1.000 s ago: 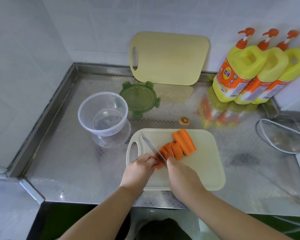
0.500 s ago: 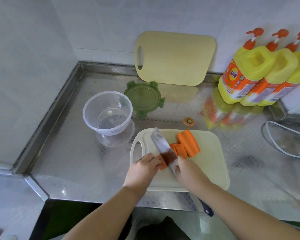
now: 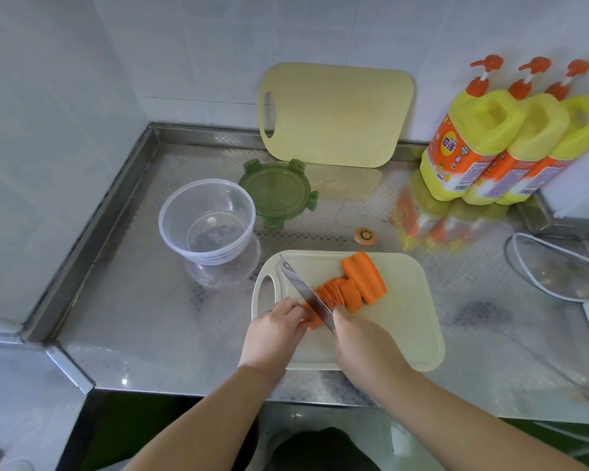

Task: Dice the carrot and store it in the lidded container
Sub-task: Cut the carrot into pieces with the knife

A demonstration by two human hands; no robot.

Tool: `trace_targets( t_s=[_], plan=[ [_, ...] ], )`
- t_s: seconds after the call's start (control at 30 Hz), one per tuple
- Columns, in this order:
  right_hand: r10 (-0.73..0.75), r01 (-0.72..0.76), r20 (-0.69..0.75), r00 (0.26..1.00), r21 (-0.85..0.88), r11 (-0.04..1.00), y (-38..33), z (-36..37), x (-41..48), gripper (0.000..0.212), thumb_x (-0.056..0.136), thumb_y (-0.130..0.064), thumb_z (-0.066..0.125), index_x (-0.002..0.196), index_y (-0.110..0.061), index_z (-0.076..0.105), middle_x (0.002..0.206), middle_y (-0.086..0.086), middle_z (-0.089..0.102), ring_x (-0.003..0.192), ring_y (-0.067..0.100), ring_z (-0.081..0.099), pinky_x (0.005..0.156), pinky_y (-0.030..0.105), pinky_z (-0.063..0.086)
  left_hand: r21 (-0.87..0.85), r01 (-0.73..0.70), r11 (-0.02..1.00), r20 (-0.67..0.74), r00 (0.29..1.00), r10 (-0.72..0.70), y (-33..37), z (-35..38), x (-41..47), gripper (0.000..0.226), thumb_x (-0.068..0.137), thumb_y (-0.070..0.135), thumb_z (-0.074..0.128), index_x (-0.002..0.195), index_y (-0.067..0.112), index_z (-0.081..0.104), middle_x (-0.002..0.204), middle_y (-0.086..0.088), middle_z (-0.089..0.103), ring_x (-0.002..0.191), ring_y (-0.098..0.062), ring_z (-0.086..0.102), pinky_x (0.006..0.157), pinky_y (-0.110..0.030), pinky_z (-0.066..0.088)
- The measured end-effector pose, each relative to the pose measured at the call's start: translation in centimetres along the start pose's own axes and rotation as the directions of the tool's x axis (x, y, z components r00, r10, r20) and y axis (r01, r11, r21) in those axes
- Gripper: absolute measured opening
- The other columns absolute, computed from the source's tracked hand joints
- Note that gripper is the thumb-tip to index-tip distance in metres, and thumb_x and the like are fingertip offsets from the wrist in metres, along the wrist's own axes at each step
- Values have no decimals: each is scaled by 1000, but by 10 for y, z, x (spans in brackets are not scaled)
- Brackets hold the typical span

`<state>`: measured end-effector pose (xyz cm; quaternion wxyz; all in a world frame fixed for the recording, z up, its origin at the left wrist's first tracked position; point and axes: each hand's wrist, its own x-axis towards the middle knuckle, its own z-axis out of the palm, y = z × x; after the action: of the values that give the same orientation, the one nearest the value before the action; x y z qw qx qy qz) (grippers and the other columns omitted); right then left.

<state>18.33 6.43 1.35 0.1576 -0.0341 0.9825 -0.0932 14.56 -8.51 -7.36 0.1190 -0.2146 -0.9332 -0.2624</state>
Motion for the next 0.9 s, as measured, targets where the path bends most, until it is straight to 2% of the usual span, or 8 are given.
trace_targets(
  t_s=[0.1,0.33,0.5,0.6,0.67,0.77,0.83,0.9],
  plan=[
    [4,-4,11,1000,0,1000,0,0,-1,36,98,-9,38,134,-11,35,102,6,63,90,22,63,49,24,28,36,-8,999,-18,1000,9,0,0,0,24,79,35,50,70,22,68,74,12,61,54,-10,56,37,-18,42],
    [32,-30,62,998,-32,999,-8,3,3,42,97,-4,38,138,-8,30,112,8,62,99,22,62,66,27,34,40,8,999,32,999,-9,-4,4,-1,10,71,27,73,68,21,66,68,8,56,49,-14,54,35,-20,41],
    [35,-25,89,995,-103,994,-6,13,14,44,98,-8,42,139,-7,29,111,7,63,97,20,63,69,26,41,-2,-26,1000,-29,999,26,-5,3,-1,20,80,32,53,69,22,67,68,9,58,52,-12,57,37,-20,43],
    [31,-29,76,997,-20,999,-1,17,15,29,98,-12,42,127,-10,40,93,0,60,83,17,61,63,20,35,-2,-24,1000,-25,999,24,-5,2,-1,23,80,32,49,71,23,68,69,9,58,52,-11,57,37,-17,41],
    [50,-59,87,995,99,993,7,15,18,6,98,-15,41,102,-15,46,71,-5,45,69,16,52,54,18,30,-19,-11,1000,-10,1000,11,-5,2,-2,23,81,33,49,71,24,68,71,10,59,54,-10,58,38,-19,43],
    [84,-96,79,993,166,981,15,6,20,35,100,-19,37,68,-23,24,60,-7,32,50,5,35,45,21,26,-59,19,998,28,999,-17,-5,0,-3,17,80,32,54,75,26,69,76,11,60,55,-9,59,39,-20,45],
    [66,-69,28,997,118,991,12,0,15,39,101,-21,36,66,-27,17,58,-8,30,47,4,29,44,23,25,-85,58,995,57,997,-53,-5,-1,-4,6,77,29,63,76,26,69,78,12,60,54,-10,59,41,-16,42],
    [40,-34,-48,998,115,993,8,1,7,30,101,-22,36,72,-26,28,61,-8,36,50,4,35,43,23,20,-112,92,989,80,993,-83,-5,-1,-4,3,76,27,66,77,26,68,80,13,59,56,-11,59,43,-17,41]
  ],
)
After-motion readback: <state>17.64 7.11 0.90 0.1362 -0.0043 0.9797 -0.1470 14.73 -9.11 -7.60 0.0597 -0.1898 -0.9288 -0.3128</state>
